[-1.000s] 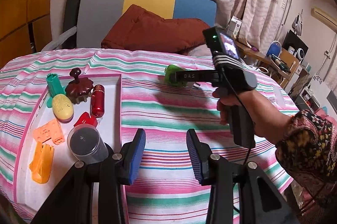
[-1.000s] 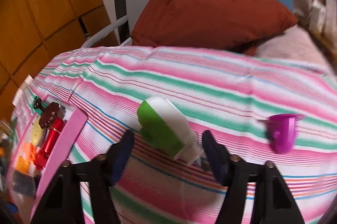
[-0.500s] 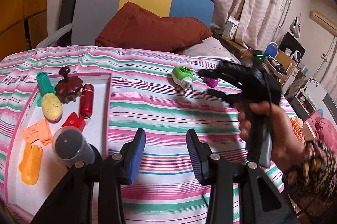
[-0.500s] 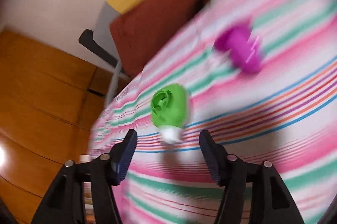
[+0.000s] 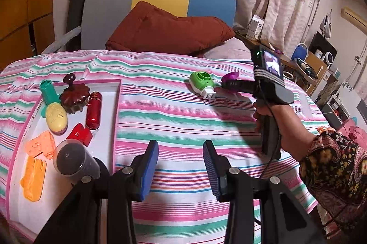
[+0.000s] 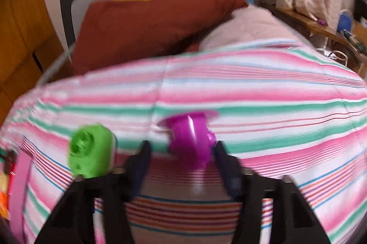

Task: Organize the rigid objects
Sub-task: 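Grasp the green plug-in device with left tool while right tool holds purple cup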

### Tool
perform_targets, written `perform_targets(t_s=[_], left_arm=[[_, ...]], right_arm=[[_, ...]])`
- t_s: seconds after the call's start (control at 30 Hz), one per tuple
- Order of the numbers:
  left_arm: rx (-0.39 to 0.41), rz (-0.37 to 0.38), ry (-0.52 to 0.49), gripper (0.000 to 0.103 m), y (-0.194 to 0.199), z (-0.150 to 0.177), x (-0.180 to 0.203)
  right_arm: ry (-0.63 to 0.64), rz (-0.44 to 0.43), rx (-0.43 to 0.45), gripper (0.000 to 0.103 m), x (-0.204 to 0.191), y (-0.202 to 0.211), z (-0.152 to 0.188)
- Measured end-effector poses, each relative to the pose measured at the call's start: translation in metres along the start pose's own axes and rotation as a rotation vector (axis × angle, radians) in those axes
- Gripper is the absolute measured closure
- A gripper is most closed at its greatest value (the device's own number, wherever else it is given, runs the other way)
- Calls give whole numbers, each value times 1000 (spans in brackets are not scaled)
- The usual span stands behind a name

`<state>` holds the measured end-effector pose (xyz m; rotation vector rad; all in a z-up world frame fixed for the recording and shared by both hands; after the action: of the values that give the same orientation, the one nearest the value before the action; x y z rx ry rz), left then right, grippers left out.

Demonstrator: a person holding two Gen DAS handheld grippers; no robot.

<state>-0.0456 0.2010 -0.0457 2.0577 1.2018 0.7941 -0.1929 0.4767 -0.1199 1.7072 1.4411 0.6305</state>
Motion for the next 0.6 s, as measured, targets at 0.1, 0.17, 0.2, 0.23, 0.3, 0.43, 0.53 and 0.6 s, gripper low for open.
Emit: perform_targets(t_s=[0.1, 0.17, 0.2, 0.23, 0.3, 0.43, 0.53, 0.6], left_arm=[[-5, -4, 12, 63, -4, -1, -2], [-12, 0, 11, 63, -7, -1, 1], [-14, 2, 9, 63, -9, -1, 2], [-16, 9, 3, 63, -10, -1, 5], [-18, 16, -6, 63, -12, -1, 9], [-23, 29, -4, 63, -16, -1, 16], [-30, 29, -15, 63, -16, 0, 21], [-25, 25, -21, 63, -14, 1, 21]], right_arm=[[-14, -30, 41, 66, 5, 12, 1], [-32, -48, 61, 66, 10, 24, 9], [-39, -56, 65, 66, 9, 29, 13], [-45, -61, 72, 66, 11, 34, 17], [-52, -52, 93, 66, 12, 47, 25], [-80, -60, 139, 66, 21, 68, 35], [-76, -65, 142, 66, 19, 68, 32], [-76, -55, 158, 65, 17, 70, 29]])
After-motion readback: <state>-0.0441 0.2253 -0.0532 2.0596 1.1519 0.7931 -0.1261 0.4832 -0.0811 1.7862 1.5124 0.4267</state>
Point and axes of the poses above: each gripper's, at about its wrist camera, not at the fingertips, and y roughly against the way its jaws point, x to its right, z to its underside, the point moved 5 cm from there along -y, roughly the way its jaws point, and after that the axes turned 6 degrees about -x, right-handed, at the moved point
